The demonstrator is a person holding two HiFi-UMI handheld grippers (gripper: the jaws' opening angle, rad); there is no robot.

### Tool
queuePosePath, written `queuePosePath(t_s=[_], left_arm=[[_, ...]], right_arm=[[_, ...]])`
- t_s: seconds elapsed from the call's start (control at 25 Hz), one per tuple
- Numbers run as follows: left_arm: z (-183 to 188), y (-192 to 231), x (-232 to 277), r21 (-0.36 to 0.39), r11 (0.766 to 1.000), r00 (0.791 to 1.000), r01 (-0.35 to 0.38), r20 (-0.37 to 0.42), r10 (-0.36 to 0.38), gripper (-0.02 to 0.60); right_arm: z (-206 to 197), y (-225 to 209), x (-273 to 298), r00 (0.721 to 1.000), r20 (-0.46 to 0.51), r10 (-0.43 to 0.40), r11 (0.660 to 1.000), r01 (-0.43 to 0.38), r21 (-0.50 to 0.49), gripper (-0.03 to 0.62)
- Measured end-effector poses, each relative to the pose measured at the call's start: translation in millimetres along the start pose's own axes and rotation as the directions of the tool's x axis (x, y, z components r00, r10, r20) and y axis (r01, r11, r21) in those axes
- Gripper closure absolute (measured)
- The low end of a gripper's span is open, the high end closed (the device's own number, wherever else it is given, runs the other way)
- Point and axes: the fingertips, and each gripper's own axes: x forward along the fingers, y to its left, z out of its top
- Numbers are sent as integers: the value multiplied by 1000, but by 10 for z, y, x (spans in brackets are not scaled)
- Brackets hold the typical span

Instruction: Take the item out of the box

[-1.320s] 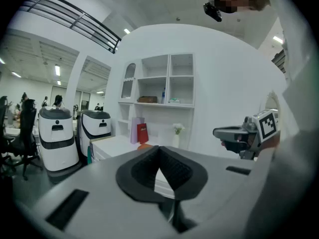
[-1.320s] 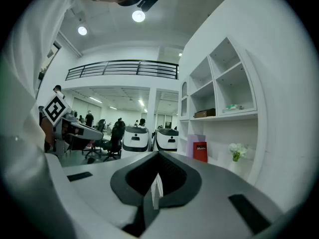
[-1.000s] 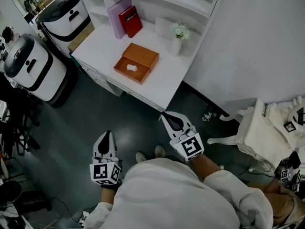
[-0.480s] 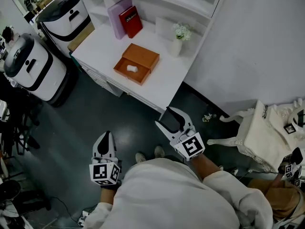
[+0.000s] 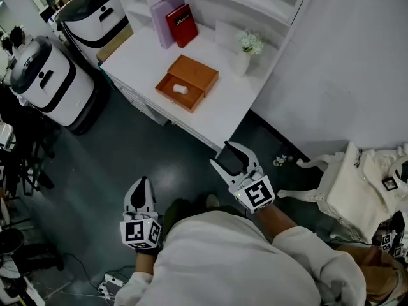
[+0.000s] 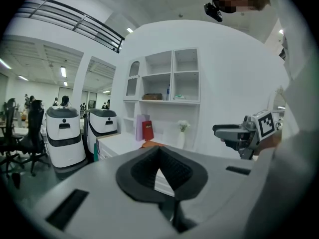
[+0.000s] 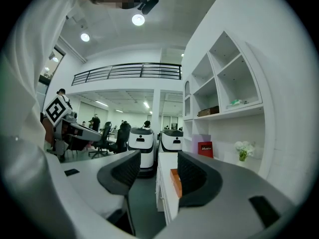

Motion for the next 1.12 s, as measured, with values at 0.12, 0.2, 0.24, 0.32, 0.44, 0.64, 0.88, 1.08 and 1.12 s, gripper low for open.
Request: queuePosePath(t_s=[0.12,0.2,0.24,0.32,0.44,0.64,0.88,1.08,1.12], left_arm=[[-73,-3,-26,-10,1000,1000,-18,-15,18,574],[-92,26,-15,-19,999,999,-26,-20,26,574],[-94,46,6,-23,999,999,-29,-19,29,574],[-108,92,67,-27,999,999,-30,-18,30,574],[-144,199,184,-34,999,1000,-24,-21,23,574],[-87,482,443,-41,999,1000,-9,-19,8,574],[51,874,853,-44,999,999,27,-23,-28,574],[172,1218,1214,-46,997,998,64,-28,-65,574],[196,1291,1282,-46,996,997,72,-31,-73,574]], right_arm=[[-28,-49,30,1000,-7,12,1000,-12,-9,349],[-44,-83,62,1000,-15,13,1000,-13,-11,353],[-56,-105,90,1000,-19,13,1000,-13,-12,355],[-83,-143,166,1000,-24,11,1000,-12,-13,356],[-111,-182,315,1000,-31,6,1000,-7,-24,361],[-95,-265,649,999,-33,-10,999,9,-53,364],[-44,-392,1135,998,-43,-36,997,33,-68,364],[6,-527,1592,996,-67,-62,995,57,-79,365],[19,-552,1679,994,-85,-73,995,67,-69,365]])
